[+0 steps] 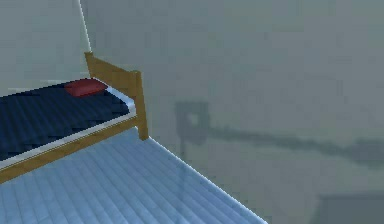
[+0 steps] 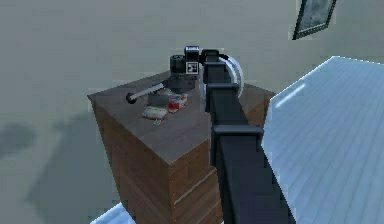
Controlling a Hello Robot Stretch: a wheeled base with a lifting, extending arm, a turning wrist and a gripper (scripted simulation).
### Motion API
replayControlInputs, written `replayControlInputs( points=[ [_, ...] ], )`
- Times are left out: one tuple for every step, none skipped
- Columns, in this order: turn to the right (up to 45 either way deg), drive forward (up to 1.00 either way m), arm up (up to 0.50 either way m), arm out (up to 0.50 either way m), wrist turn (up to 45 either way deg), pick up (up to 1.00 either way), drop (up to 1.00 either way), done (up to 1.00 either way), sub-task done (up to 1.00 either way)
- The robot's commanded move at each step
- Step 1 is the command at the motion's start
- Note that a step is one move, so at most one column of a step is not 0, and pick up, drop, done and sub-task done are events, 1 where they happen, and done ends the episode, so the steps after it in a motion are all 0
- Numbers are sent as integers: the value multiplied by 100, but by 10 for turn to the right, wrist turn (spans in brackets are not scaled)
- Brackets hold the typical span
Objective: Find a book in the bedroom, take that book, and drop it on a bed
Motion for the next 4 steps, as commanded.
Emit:
replayControlInputs(
  points=[
    [0,0,0,0,150,0,0,0,0],
    [0,0,-12,0,0,0,0,0,0],
    [0,0,0,0,0,100,0,0,0],
    [0,0,10,0,0,0,0,0,0]
  ],
)
